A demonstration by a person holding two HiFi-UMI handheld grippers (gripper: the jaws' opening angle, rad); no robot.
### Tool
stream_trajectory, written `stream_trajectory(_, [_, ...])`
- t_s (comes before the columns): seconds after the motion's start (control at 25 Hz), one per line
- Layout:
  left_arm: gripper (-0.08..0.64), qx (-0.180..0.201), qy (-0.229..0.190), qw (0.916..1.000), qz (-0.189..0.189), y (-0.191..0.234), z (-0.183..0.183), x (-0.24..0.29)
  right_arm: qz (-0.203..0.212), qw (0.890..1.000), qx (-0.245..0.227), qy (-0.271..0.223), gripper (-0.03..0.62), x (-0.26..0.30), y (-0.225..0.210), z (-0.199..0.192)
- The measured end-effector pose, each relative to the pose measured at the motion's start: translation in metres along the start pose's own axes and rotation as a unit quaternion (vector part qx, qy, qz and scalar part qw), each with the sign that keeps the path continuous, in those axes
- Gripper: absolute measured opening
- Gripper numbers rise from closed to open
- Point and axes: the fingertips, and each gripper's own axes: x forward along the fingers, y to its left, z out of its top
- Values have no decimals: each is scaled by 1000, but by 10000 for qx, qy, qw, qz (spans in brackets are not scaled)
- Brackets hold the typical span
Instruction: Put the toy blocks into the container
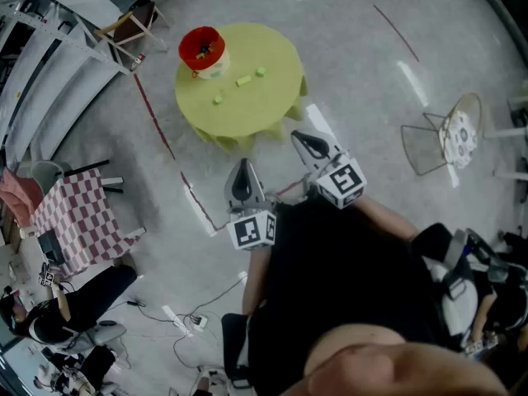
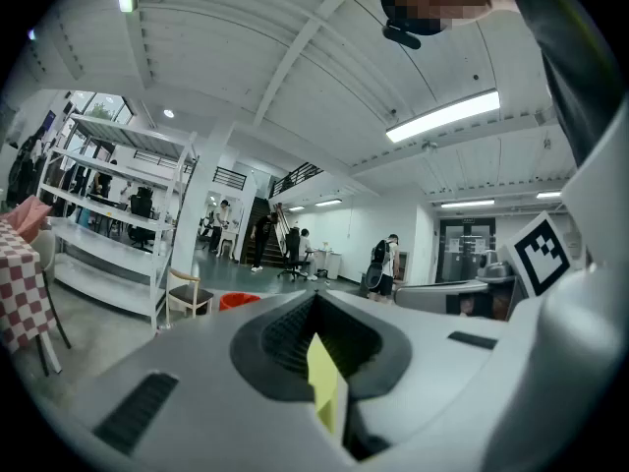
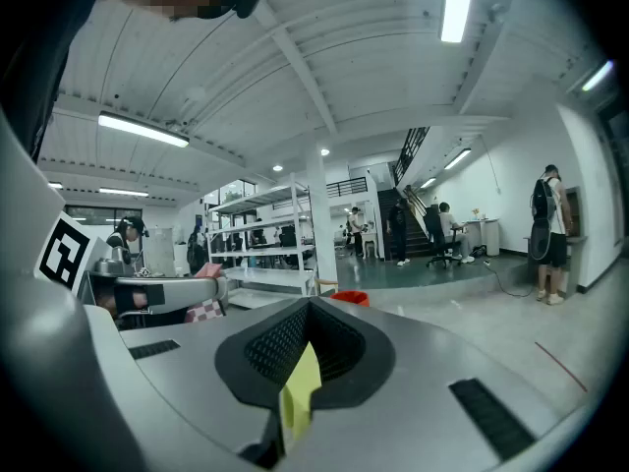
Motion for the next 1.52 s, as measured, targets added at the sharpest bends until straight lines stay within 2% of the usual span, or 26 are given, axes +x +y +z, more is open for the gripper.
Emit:
stream_trajectory(0.2, [-15,-137,-42,9999,29,2,2,-2,-7,10000,-52,12,-12,2,2,-2])
stream_trajectory(0.56, [-15,-127,-11,9998,-137,15,3,-7,-150,9998,98,-106,-12,7,9,5])
stream_trajectory(0.84, [-15,-100,-56,9992,-389,37,11,-14,-324,9994,-11,-84,-12,25,29,11])
stream_trajectory(0.96, [-15,-71,-97,9985,-541,45,12,-16,-397,9989,-83,-230,-12,34,37,12])
stream_trajectory(1.12, [-15,-106,-102,9976,-680,53,10,-16,-461,9987,1,-198,-12,43,50,12])
stream_trajectory(1.24, [-15,-288,-47,9974,-655,57,8,-12,-515,9985,-78,-193,-12,49,44,7])
stream_trajectory(1.52, [-15,-206,86,9979,-612,73,3,26,-507,9987,52,-82,-12,88,12,6])
